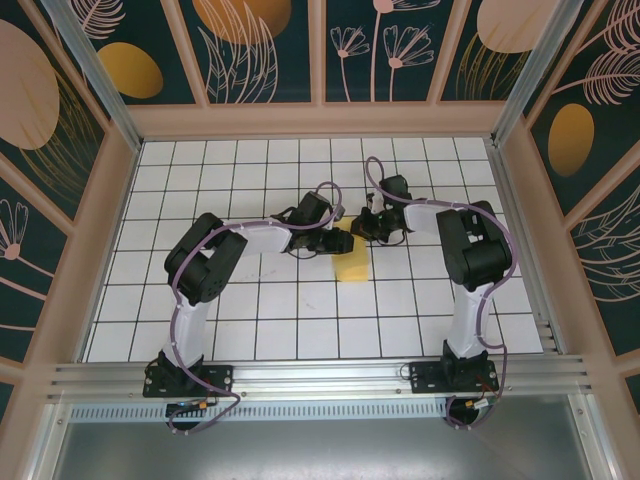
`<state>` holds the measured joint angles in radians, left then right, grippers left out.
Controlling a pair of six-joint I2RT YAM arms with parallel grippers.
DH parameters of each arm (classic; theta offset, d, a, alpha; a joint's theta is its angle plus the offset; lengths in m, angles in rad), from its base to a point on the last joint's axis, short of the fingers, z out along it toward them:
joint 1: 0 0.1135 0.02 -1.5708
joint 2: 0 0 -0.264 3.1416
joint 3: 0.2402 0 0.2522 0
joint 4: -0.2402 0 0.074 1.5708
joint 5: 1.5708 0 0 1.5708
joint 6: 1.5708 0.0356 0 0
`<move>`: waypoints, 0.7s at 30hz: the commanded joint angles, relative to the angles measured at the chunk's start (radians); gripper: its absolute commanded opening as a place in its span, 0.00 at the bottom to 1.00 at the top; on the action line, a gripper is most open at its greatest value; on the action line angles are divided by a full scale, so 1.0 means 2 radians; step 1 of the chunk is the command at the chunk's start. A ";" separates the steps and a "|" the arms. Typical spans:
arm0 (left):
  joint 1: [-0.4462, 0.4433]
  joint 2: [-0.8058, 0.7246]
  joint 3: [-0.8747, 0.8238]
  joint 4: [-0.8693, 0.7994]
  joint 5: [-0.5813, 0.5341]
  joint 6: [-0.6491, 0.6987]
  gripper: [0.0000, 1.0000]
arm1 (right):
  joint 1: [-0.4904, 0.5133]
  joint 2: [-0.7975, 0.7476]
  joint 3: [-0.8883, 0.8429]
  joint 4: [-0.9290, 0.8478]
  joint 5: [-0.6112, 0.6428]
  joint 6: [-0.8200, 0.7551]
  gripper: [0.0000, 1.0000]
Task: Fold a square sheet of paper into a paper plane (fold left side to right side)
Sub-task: Hold the square sheet of paper at the center of the table, then first fold the square sheet of paper in half at the center of the table.
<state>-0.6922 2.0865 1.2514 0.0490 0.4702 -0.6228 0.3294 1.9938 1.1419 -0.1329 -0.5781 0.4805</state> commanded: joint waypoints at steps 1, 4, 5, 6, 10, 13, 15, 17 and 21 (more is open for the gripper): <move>-0.009 -0.018 -0.017 -0.017 0.008 0.008 0.40 | 0.004 0.022 0.000 -0.026 0.033 0.002 0.08; -0.011 -0.041 -0.026 -0.005 0.014 0.006 0.42 | 0.004 0.022 -0.010 -0.022 0.035 0.004 0.08; -0.011 -0.047 -0.027 -0.001 0.015 0.005 0.42 | 0.004 0.022 -0.013 -0.021 0.035 0.004 0.08; -0.012 -0.049 -0.028 0.001 0.016 0.005 0.42 | 0.005 0.022 -0.013 -0.021 0.035 0.004 0.08; -0.012 -0.046 -0.028 0.003 0.016 0.007 0.42 | 0.007 0.022 -0.013 -0.022 0.037 0.004 0.08; -0.012 -0.035 -0.026 0.002 0.012 0.008 0.42 | 0.009 0.020 -0.011 -0.022 0.037 0.006 0.08; -0.012 -0.027 -0.024 -0.001 0.010 0.010 0.42 | 0.011 0.020 -0.010 -0.023 0.037 0.007 0.08; -0.013 -0.021 -0.025 -0.001 0.009 0.011 0.42 | 0.011 0.021 -0.010 -0.023 0.038 0.008 0.08; -0.014 -0.018 -0.030 -0.003 0.010 0.019 0.42 | 0.012 0.022 -0.010 -0.027 0.041 0.005 0.08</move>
<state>-0.7147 2.0274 1.2049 0.0498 0.4892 -0.6155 0.3355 1.9945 1.1416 -0.1326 -0.5686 0.4847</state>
